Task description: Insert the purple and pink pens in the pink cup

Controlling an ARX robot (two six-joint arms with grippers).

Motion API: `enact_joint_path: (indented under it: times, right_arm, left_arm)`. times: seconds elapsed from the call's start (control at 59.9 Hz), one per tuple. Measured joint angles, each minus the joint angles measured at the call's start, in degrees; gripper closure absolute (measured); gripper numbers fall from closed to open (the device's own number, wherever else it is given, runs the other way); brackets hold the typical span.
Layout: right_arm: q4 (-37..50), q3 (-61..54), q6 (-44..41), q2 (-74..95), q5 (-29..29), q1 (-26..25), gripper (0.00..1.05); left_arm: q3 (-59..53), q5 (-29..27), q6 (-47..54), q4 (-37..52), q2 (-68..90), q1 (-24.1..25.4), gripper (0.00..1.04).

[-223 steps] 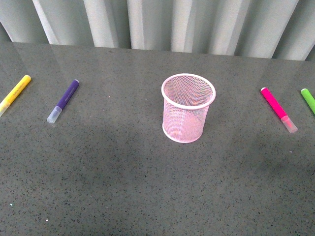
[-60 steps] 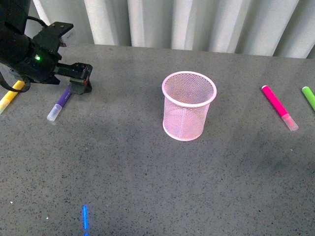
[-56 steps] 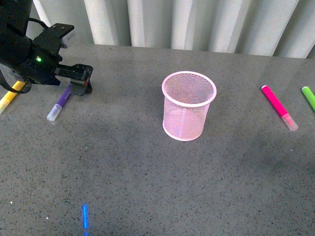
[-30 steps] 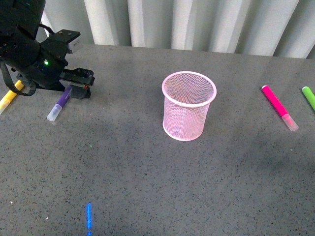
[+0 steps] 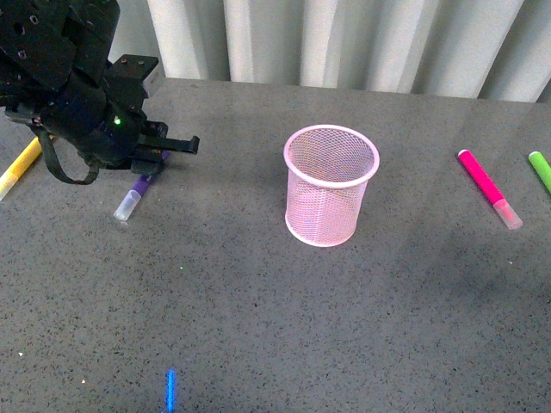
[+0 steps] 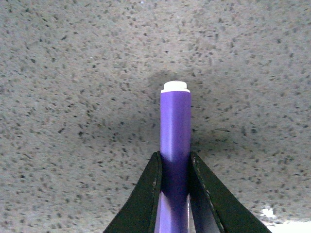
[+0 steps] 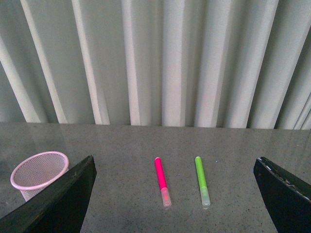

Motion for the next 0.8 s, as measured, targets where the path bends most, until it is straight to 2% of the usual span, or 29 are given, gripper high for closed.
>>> enact_joint_path:
  times: [0.201, 0.451, 0.535, 0.668, 0.802]
  right_arm:
    - [0.00, 0.00, 0.00, 0.00, 0.00, 0.00, 0.07]
    - [0.00, 0.00, 0.00, 0.00, 0.00, 0.00, 0.07]
    - [0.00, 0.00, 0.00, 0.00, 0.00, 0.00, 0.07]
    - [0.00, 0.00, 0.00, 0.00, 0.00, 0.00, 0.07]
    - [0.00, 0.00, 0.00, 0.00, 0.02, 0.00, 0.07]
  left_arm:
    - [-9.35, 2.91, -9.99, 12.59, -3.74, -2.10, 0.92]
    - [-21.29, 2.03, -17.73, 33.97, -14.29, -0.52, 0.92]
    - [-25.16, -0.35, -22.36, 42.58, -18.69, -0.26, 0.92]
    - [-29.11, 0.66, -27.36, 56.74, -20.55, -2.80, 0.92]
    - [-30.86, -1.75, -32.30, 63.56, -20.55, -7.17, 0.92]
